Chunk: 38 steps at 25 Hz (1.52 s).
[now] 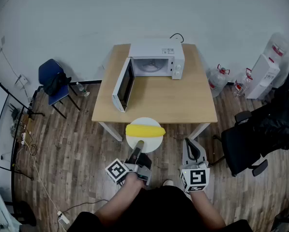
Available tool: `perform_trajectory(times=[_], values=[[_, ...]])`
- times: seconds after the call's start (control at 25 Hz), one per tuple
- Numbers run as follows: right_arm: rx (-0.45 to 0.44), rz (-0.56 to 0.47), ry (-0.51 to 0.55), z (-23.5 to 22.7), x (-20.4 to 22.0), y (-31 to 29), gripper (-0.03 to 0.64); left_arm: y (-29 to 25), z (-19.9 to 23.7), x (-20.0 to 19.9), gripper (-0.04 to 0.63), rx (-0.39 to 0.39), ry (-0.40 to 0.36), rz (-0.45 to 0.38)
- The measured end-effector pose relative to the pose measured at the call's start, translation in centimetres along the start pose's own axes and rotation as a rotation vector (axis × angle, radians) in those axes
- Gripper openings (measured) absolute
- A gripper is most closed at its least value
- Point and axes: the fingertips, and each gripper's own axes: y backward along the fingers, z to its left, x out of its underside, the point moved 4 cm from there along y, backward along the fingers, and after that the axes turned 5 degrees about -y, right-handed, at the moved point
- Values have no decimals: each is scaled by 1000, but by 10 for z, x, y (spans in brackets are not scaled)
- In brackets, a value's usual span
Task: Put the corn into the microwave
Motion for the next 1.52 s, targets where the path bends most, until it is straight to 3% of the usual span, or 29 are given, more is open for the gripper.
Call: perform_trajectory(times=[0.24, 0.44, 0.84, 1.2, 1.52], values=[[-16, -18, 1, -11, 4, 7, 60, -2, 1, 14, 31, 18, -5, -9], [-12, 1, -58, -24, 12, 8, 60, -7, 3, 22, 31, 24, -3, -19], [-45, -3, -41, -48, 14, 0, 60, -23, 5, 38, 31, 27, -1, -48], [-120, 7, -44, -49, 24, -2, 60, -35, 11, 43, 31, 35, -10, -86], [-69, -3, -50, -62, 34, -13, 60, -57, 29, 31, 31, -2, -3, -77]])
